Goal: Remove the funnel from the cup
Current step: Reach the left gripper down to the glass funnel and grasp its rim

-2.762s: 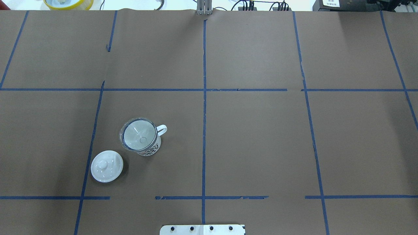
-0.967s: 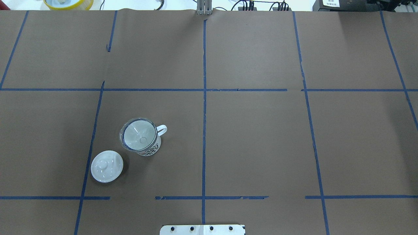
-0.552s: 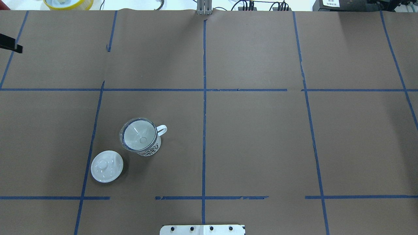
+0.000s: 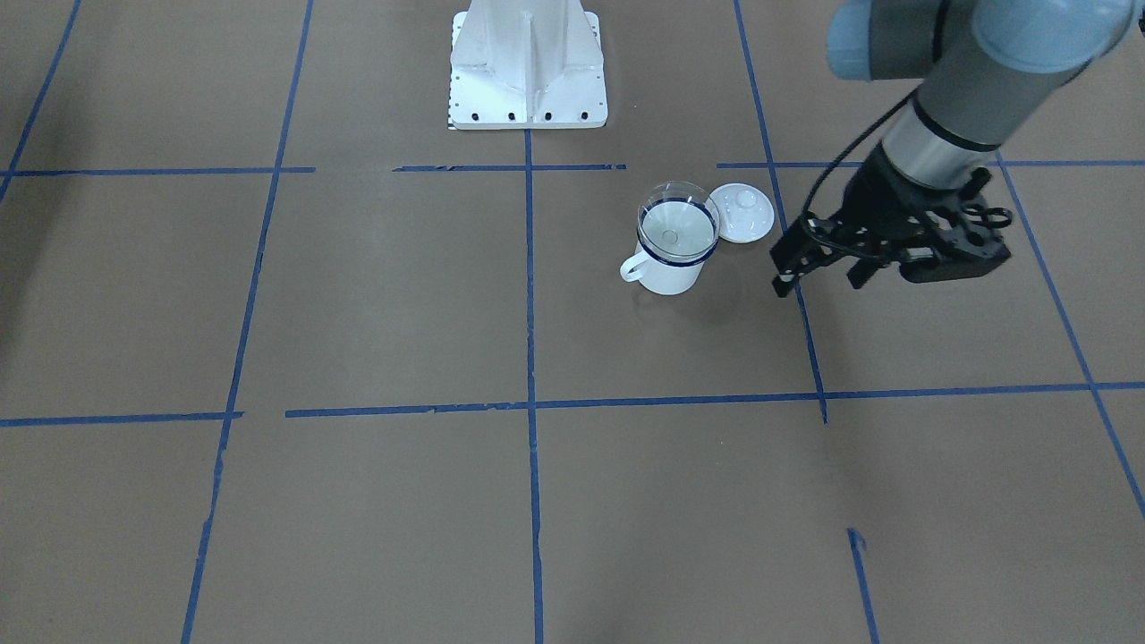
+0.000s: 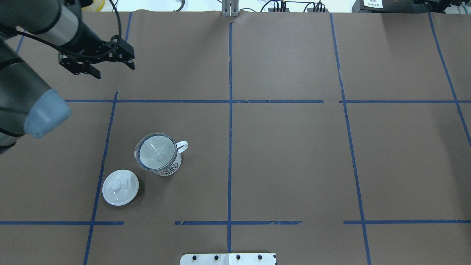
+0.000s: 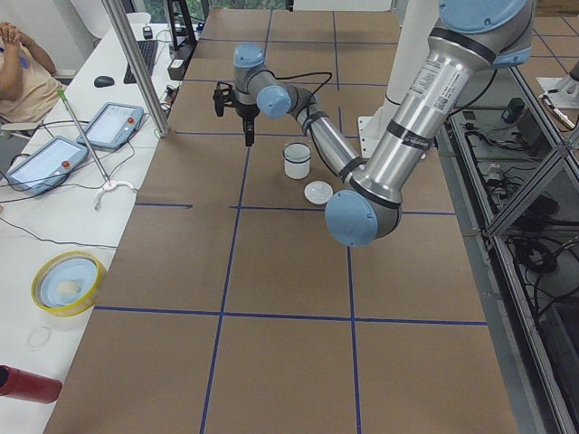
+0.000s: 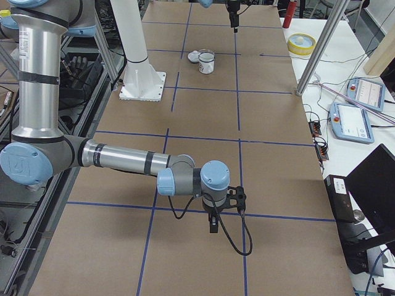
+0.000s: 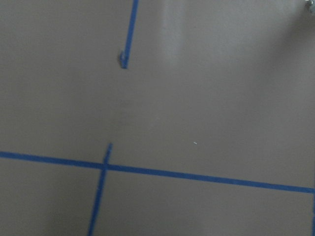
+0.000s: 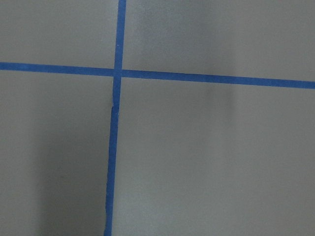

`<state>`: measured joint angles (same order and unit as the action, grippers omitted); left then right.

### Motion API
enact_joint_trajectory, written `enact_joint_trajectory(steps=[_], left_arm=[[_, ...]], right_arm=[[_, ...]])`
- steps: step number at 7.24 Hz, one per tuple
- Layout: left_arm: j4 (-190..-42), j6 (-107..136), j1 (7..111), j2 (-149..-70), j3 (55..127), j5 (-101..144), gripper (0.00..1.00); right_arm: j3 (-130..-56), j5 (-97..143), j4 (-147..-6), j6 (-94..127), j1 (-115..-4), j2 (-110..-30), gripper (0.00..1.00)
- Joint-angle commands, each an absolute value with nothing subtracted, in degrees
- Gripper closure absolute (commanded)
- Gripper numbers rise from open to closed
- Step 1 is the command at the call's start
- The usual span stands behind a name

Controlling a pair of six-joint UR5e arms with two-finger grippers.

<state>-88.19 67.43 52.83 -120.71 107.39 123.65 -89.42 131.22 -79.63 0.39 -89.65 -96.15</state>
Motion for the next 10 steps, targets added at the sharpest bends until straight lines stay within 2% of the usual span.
enact_joint_trajectory(steps=[1, 3, 4, 5, 6, 7, 8, 9, 10], left_arm=[[-86.57, 74.17, 42.41, -124.19, 106.79, 117.71, 0.00], [-86.57, 76.71, 34.93, -123.66, 106.26, 114.45, 0.00], [-86.66, 78.47, 33.07, -123.66, 105.22, 114.35, 0.09], [-86.57, 78.57, 32.87, -123.66, 105.21, 114.35, 0.35], [-86.57, 78.57, 32.87, -123.58, 105.29, 114.43, 0.51], [-86.49, 78.57, 32.96, -123.49, 105.64, 114.52, 0.59], [-86.48, 78.49, 32.96, -123.40, 105.91, 114.52, 0.73], [-86.22, 78.49, 32.96, -123.31, 106.17, 114.52, 0.94], [-84.65, 78.49, 32.96, -123.48, 106.35, 114.52, 1.00]], right_arm=[[-89.38, 131.22, -79.63, 0.35, -89.65, -96.15, 0.00], [-89.47, 131.22, -79.63, 0.35, -89.65, -96.15, 0.00], [-89.39, 131.22, -79.63, 0.35, -89.65, -96.15, 0.00], [-89.47, 131.22, -79.63, 0.35, -89.65, -96.15, 0.00], [-89.39, 131.22, -79.63, 0.35, -89.65, -96.15, 0.00], [-89.47, 131.22, -79.63, 0.35, -89.65, -96.15, 0.00], [-89.47, 131.22, -79.63, 0.35, -89.65, -96.15, 0.00], [-89.47, 131.22, -79.63, 0.35, -89.65, -96.15, 0.00], [-89.39, 131.22, -79.63, 0.35, -89.65, -96.15, 0.00]])
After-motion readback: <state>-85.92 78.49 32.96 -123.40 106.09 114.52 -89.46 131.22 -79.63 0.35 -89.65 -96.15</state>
